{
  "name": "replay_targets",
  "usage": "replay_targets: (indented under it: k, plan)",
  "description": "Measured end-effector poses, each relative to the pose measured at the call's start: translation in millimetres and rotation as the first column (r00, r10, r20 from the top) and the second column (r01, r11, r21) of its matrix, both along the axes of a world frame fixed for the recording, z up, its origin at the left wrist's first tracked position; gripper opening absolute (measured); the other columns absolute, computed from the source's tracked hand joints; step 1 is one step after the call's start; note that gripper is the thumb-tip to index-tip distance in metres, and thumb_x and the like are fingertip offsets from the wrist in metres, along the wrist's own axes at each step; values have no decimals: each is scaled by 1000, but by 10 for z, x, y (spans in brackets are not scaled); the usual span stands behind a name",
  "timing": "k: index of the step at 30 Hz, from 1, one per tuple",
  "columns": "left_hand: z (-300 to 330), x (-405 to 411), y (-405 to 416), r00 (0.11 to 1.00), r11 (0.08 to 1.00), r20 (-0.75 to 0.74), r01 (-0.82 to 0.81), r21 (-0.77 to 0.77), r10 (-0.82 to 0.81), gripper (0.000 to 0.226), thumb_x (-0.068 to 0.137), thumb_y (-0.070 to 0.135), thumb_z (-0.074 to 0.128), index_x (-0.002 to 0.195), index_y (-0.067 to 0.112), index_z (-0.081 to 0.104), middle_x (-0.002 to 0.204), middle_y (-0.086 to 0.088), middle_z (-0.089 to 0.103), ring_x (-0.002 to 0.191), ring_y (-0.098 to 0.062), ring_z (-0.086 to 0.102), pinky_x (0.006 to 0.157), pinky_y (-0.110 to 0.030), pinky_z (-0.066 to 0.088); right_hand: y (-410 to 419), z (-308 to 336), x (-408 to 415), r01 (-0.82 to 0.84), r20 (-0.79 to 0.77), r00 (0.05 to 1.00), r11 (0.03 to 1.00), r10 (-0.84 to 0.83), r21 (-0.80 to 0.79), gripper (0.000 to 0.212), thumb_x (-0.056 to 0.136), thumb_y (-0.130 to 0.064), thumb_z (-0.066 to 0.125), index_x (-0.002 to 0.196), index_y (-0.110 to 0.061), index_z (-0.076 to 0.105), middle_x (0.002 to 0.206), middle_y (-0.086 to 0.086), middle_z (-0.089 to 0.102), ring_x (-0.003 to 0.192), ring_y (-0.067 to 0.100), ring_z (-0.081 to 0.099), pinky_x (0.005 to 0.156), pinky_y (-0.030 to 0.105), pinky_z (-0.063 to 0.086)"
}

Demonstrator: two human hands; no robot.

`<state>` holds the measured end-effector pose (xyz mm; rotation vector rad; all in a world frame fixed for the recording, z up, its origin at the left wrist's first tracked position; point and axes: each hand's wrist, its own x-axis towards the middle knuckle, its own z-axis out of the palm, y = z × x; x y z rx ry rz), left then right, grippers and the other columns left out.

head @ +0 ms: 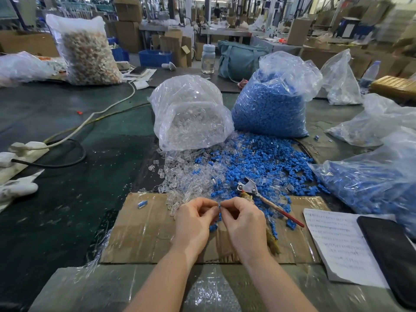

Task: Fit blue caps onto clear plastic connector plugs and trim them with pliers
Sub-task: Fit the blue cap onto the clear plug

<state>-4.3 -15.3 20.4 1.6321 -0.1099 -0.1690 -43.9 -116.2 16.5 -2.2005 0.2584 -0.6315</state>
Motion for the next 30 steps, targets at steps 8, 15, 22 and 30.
replay_targets:
  k: [8,15,22,30]
  plan:
    - [-51,7,31,978,983,-210,-60,-174,23,8,85,1,62,82,8,65,60,-3,66,52,-10,59,47,-20,49,-75,7,-23,-67,-32,997,983,74,169,22,79,-8,73,95,-23,69,82,-14,65,79,0,61,75,15,49]
    - [-77,26,25,974,981,-228,-31,-189,-13,10,84,-2,62,80,7,64,60,-5,67,52,-11,60,51,-19,51,-117,49,-14,-156,-27,987,983,159,95,22,80,-4,71,97,-17,73,83,-14,59,81,2,59,75,11,46]
    - [-53,17,36,972,974,-232,-9,-226,-45,9,85,-1,62,80,6,65,62,-6,66,52,-10,59,51,-18,51,-135,62,-1,-176,24,984,984,175,23,16,78,-5,73,90,-16,74,81,-15,60,79,3,60,74,13,47]
    - [-31,15,26,976,966,-215,-24,-257,-33,11,81,-4,64,79,7,64,61,-2,67,52,-8,61,52,-17,52,-163,26,-16,-159,53,986,986,157,41,21,78,-5,73,95,-17,72,82,-17,62,81,-1,59,73,9,45]
